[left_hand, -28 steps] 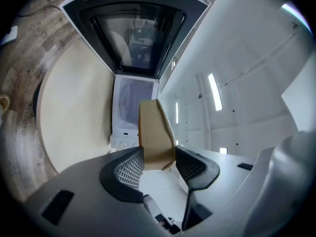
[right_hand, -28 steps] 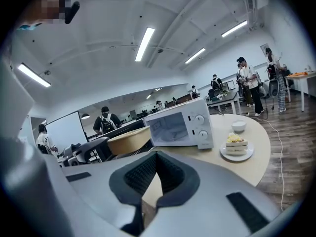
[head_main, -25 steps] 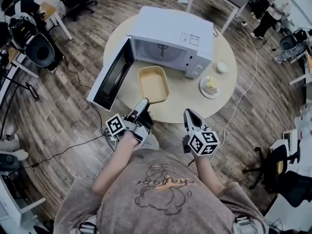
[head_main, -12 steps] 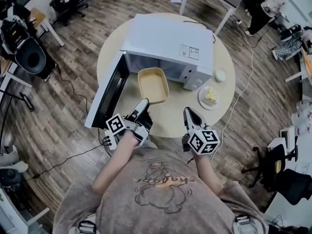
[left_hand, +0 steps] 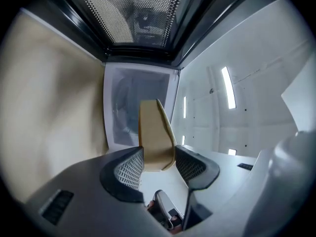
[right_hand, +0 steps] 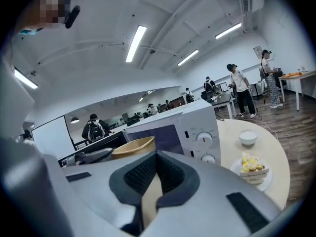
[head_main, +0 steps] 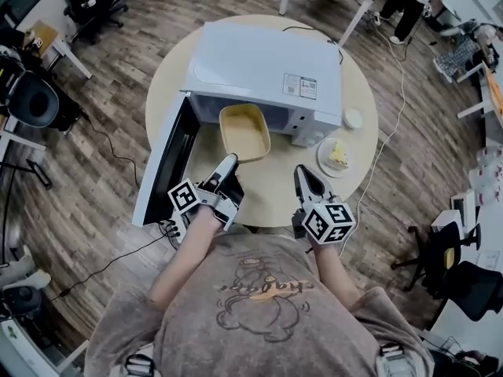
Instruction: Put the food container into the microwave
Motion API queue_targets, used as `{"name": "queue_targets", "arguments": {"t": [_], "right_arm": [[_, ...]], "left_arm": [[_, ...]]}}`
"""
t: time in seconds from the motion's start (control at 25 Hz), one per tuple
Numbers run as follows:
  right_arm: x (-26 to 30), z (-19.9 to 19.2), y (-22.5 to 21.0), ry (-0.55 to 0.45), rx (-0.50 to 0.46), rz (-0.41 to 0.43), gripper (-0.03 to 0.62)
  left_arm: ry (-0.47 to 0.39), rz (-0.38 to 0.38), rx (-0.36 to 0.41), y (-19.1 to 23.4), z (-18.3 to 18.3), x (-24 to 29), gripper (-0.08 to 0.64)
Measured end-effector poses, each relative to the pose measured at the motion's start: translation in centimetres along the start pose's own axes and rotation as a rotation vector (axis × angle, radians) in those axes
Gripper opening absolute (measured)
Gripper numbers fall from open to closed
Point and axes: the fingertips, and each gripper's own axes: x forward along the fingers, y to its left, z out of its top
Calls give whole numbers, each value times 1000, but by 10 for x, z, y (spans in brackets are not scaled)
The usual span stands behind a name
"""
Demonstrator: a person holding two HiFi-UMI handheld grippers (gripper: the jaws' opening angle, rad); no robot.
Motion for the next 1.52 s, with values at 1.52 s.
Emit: {"name": "queue_targets", "arguments": {"t": [1.52], "right_arm": [[11, 21, -50, 37, 10, 88, 0]], "left_arm": [[-87, 70, 118, 46, 47, 80, 216]]}}
